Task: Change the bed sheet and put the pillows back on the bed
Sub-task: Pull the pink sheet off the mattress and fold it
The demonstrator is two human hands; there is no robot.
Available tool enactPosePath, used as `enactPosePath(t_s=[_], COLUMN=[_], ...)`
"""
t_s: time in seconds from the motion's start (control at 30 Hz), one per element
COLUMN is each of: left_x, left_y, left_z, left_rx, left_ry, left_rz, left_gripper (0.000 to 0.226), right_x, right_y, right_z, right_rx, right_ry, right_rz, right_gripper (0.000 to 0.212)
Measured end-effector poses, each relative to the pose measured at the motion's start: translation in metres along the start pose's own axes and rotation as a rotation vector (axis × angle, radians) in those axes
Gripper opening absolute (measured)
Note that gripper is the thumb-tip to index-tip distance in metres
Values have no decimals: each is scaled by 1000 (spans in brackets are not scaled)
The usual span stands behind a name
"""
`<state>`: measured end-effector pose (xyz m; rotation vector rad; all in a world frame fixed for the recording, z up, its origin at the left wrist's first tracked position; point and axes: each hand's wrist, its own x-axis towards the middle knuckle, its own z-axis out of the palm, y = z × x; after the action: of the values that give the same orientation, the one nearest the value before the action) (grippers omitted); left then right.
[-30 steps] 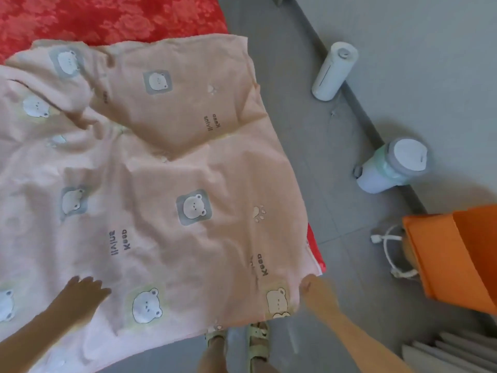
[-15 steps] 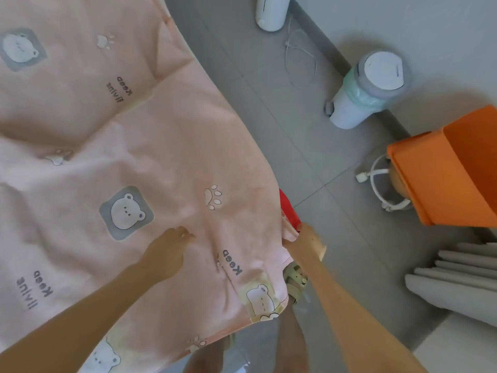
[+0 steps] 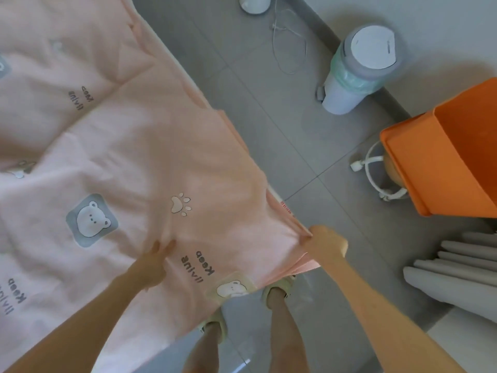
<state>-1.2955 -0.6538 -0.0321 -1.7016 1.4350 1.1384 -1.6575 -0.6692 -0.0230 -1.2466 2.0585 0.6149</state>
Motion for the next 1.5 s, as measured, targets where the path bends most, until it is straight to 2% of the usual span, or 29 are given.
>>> enactPosePath(t_s=[0.1,0.2,0.23,0.3,0.37,0.47,0.53,0.6,0.67,0.73,0.8,0.9,0.97,1.03,1.1,1.17,1.23,1.33,1.43,1.5], left_x=[-1,2,3,10,19,26,21,21,24,29,31,39,48,60,66,67,64,65,66,69], left_y=[25,56,69,93,115,132,137,136,138,144,155,178,192,203,213,227,239,246,249,252], left_z=[-3,-11,-14,-15,-16,-15,-16,-17,-22,-31,-42,-62,-72,-82,-89,-96,-99,-105,-112,-115], left_rx=[-108,-99,-120,-163,-159,-167,-60,27,-23,-61,-5,152,345,564,707,814,967,1060,1164,1166], left_ry=[24,300,353,330,264,312,421,591,723,798,861,837,785,730,690,661,540,431,368,349], left_rz=[-116,-82,-44,-14,-60,-151,-174,-110,13,198,415,675,758,748,714,691,597,476,470,523], left_gripper=[72,63,58,57,55,55,50,39,27,16,18,29,30,34,28,16,20,32,33,31], right_x=[17,27,32,37,45,60,70,74,71,64,58,60,62,65,66,66,66,68,67,64], right_y=[-5,5,7,6,-2,-15,-22,-26,-27,-24,-18,-11,-12,-15,-17,-19,-18,-11,3,20], right_z=[-1,-13,-16,-22,-23,-20,-16,-11,-5,1,10,24,27,25,22,18,17,16,11,10], right_rx=[-96,-93,-61,31,194,465,491,486,532,678,761,649,610,567,519,526,570,486,307,251], right_ry=[-84,-144,-180,-284,-345,-322,-282,-255,-177,-96,-21,96,94,91,60,-28,-120,-157,-96,-43], right_rz=[-49,-93,-102,-159,-242,-236,-252,-263,-271,-295,-379,-514,-505,-470,-437,-385,-324,-333,-378,-404], right_gripper=[19,8,14,19,9,47,50,43,37,30,17,19,26,30,28,20,9,27,45,46])
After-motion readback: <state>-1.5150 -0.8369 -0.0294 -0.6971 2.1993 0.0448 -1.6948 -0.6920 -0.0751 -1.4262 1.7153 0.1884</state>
